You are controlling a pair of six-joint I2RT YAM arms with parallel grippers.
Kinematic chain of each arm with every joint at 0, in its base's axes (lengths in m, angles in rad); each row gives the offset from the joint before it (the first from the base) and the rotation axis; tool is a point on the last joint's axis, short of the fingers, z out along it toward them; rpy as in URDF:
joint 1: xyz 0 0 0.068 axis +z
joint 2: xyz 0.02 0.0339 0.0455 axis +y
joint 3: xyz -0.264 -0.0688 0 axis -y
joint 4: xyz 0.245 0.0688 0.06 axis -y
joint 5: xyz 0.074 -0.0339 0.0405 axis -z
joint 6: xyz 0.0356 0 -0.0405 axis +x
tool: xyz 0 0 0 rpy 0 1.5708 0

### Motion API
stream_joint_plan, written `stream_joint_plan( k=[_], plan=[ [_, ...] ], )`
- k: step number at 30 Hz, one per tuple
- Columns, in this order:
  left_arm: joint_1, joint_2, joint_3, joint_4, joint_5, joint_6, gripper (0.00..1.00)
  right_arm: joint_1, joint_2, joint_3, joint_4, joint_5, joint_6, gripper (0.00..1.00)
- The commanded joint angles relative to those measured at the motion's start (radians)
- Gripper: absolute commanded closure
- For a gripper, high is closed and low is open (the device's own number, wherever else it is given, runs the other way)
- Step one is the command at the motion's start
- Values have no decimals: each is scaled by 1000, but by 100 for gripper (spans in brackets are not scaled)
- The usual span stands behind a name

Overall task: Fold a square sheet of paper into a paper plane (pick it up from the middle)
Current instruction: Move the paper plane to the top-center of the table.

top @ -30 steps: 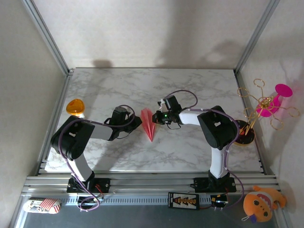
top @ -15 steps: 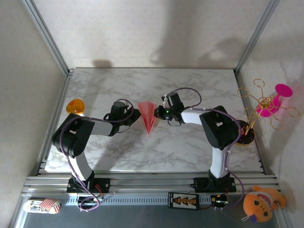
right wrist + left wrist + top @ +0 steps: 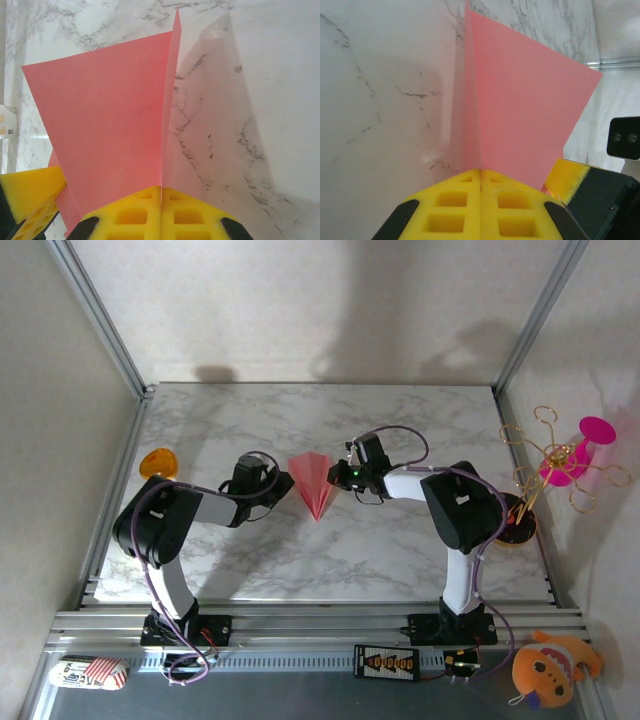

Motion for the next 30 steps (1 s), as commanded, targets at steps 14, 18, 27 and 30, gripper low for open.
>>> stream_joint_plan(
  k=[14,18,27,30],
  plan=[
    [11,31,-21,5,-17,-18,95,-5,45,29,-49,-33,-6,85],
    [11,22,-15,-6,-8,0,89,-5,45,40,-63,-49,-37,83],
    [11,27,12,-71,-4,63,84,-6,57,46,-76,-65,-65,82],
    [12,34,24,-97,-11,79,86,-6,60,43,-78,-62,-65,83]
  ],
)
